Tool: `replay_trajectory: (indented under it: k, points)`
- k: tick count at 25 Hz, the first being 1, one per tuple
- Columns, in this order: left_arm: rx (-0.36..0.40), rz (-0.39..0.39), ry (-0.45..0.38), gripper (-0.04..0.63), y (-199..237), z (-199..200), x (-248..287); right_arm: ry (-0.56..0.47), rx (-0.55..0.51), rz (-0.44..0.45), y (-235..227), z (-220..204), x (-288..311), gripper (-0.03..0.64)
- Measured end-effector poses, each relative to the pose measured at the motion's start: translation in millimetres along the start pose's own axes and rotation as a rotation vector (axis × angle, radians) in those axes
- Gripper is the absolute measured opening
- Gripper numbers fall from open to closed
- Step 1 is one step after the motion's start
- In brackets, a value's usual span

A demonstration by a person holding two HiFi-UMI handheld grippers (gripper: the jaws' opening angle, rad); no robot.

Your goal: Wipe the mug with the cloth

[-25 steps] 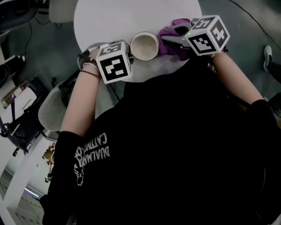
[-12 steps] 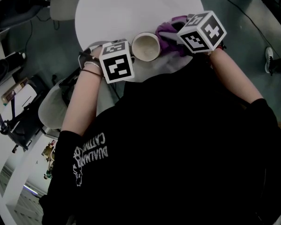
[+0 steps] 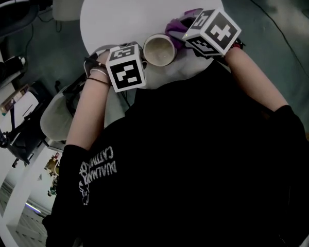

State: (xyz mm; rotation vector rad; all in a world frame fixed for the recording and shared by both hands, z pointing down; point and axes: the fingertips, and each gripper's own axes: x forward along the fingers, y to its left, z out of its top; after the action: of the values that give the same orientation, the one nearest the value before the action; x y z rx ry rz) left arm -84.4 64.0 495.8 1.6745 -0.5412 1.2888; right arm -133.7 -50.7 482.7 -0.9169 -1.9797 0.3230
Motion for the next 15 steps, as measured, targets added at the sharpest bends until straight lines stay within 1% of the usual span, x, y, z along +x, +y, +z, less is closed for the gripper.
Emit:
replay_trajectory:
  k: [4, 8, 15]
  points:
    - [0.001, -0.005, 0.011, 0.081, 1.7, -5.0, 2.4, 0.049, -0.067, -0.014, 0.4, 6.8, 9.7, 0.037]
    - [0.01, 0.004, 0.012, 0.083, 0.5, -1.3, 1.4, 0.075, -0.127, -0.007, 3.1, 11.9, 10.9, 0.037]
    - [0.027, 0.036, 0.015, 0.081, -1.9, 2.8, -1.6, 0.095, -0.148, 0.002, 6.9, 15.6, 10.0, 0.035]
